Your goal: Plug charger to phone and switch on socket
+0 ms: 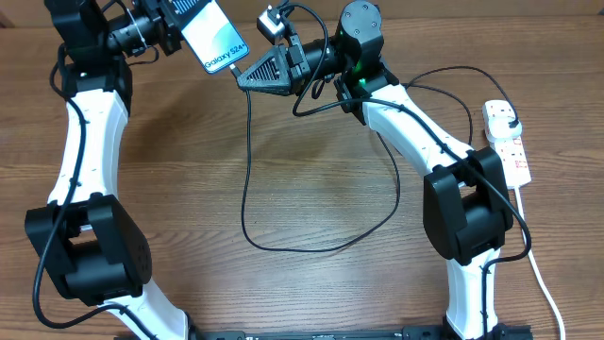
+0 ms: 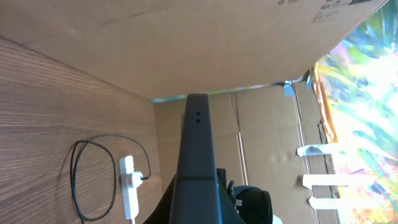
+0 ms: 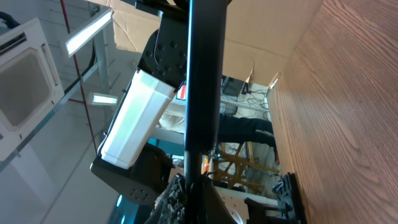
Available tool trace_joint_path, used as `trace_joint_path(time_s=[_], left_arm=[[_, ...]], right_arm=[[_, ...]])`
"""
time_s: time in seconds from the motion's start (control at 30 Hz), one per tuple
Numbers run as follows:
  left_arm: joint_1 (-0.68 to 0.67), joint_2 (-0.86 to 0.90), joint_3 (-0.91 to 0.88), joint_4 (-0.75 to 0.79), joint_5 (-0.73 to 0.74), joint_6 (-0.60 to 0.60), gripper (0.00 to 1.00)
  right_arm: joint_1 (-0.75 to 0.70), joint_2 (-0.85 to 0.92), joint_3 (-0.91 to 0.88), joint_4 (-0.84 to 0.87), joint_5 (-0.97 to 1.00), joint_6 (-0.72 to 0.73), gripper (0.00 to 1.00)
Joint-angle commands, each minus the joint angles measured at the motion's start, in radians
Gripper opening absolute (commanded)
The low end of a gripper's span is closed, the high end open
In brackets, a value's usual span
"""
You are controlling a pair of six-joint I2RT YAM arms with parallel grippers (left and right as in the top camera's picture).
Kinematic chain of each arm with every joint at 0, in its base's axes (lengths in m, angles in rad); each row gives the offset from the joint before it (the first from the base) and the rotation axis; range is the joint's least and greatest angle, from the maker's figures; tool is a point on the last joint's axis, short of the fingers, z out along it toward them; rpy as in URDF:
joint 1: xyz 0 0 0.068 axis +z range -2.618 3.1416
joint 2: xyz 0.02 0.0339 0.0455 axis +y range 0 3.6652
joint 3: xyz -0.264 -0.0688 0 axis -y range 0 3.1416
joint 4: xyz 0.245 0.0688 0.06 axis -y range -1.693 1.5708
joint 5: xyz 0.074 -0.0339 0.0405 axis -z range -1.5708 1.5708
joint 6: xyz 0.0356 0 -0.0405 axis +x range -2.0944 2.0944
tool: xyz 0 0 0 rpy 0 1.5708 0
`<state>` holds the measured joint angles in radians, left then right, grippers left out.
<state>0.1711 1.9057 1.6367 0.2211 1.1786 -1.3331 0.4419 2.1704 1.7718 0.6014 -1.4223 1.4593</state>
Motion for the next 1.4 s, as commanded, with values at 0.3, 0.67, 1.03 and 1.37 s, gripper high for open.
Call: trace_joint_path(time_s=[0.3,0.67,1.03,1.37], left_arm=[[-0.003,-0.030,0.022,0.011,0.062,-0.013,0.04],[-0.018,-0.030,0.022,0.013,0.071,-0.013,0.04],[-0.022,-0.030,0.022,0.013,0.074,-0.014,0.04],[-0.021,-0.030,0.022,0.014,0.061,-0.018,0.04]], right_arm=[[0.004,-0.010,0.016,0.004,0.034,0.007,0.04],[0.019,-0.010,0.016,0.004,0.051,0.007,0.04],[0.018,-0.010,0.016,0.004,0.054,0.007,0.04],[-0.002,-0.010,0.016,0.003,0.068,0.007,0.04]])
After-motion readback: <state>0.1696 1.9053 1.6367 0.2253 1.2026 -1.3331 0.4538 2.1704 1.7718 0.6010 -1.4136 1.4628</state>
